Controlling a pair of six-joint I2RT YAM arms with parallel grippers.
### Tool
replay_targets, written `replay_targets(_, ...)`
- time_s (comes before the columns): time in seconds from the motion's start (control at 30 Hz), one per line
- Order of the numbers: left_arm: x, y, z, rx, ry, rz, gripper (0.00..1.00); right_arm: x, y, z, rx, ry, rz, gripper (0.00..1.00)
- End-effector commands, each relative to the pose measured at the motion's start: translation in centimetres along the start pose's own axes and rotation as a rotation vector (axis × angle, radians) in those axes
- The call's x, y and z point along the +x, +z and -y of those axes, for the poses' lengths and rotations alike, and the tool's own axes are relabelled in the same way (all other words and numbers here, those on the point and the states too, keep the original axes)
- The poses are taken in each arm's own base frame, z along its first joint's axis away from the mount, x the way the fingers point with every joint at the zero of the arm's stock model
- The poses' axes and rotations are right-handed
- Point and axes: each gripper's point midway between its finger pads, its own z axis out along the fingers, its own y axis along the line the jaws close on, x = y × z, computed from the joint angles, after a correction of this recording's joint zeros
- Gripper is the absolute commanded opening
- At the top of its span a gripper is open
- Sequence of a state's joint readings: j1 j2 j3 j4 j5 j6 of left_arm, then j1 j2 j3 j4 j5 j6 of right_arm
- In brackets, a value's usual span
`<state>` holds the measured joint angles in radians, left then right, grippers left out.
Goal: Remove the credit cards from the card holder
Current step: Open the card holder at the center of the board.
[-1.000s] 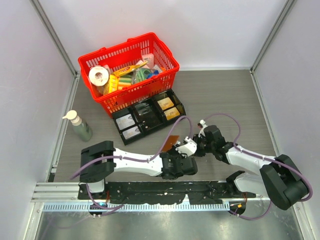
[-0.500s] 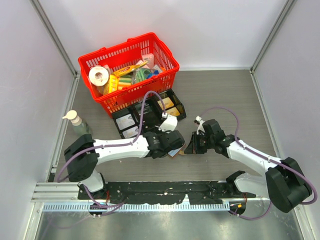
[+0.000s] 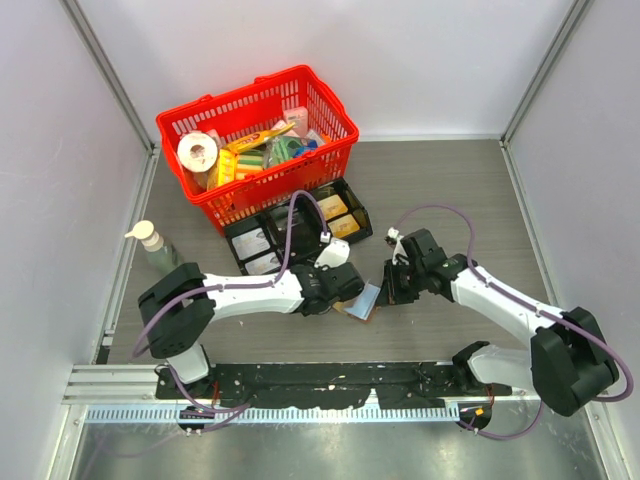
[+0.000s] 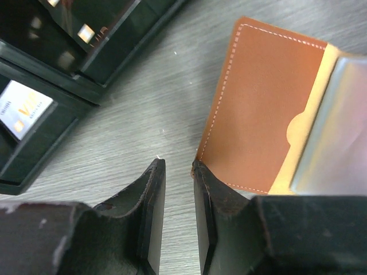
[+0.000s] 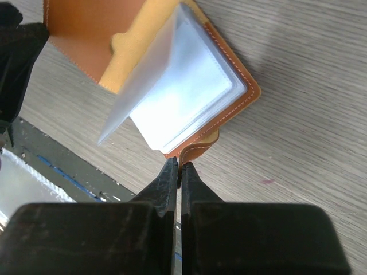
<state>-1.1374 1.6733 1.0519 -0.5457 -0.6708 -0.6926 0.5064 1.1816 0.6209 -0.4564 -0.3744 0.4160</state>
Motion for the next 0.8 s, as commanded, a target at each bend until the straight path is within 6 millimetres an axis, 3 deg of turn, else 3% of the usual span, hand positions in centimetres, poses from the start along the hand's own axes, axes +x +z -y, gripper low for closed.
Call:
replay_targets(0.0, 1.6, 0.6, 2.1, 0.083, -0.031, -0.071, 0.29, -1.8, -0.4, 1.6, 0.120, -0.010, 0.023, 0.01)
replay_targets(0.17, 3.5, 1.0, 3.3, 0.131, -0.011, -0.151, 0.27, -4.0, -0.5, 2.6, 0.218, 0.004, 0.053, 0.04)
replay_targets(0.27, 4.1, 1.1, 3.8, 0.153, -0.025, -0.178, 0.25, -5.1, -0.6, 4.8, 0.353, 0.023, 0.080, 0.09)
replay_targets(0.4, 4.5, 0.9, 4.3, 0.183, -0.051, -0.194, 0.23, -6.8, -1.3, 6.3, 0.462, 0.025, 0.140, 0.31)
replay_targets(0.5, 4.4, 0.5, 5.0, 0.222, -0.081, -0.197, 0.22, -8.5, -1.9, 5.5, 0.449, 0.011, 0.198, 0.39)
replay_targets(0.6, 4.1, 0.2, 5.2, 0.237, -0.115, -0.198, 0.21, -10.6, -3.3, 2.6, 0.326, 0.005, 0.313, 0.42)
replay_targets(0.67, 4.0, 0.2, 5.2, 0.250, -0.146, -0.201, 0.20, -11.3, -4.0, 0.2, 0.205, 0.003, 0.376, 0.42)
replay_targets(0.77, 4.1, 0.2, 5.3, 0.264, -0.179, -0.212, 0.19, -11.1, -4.8, -1.6, 0.107, 0.006, 0.427, 0.42)
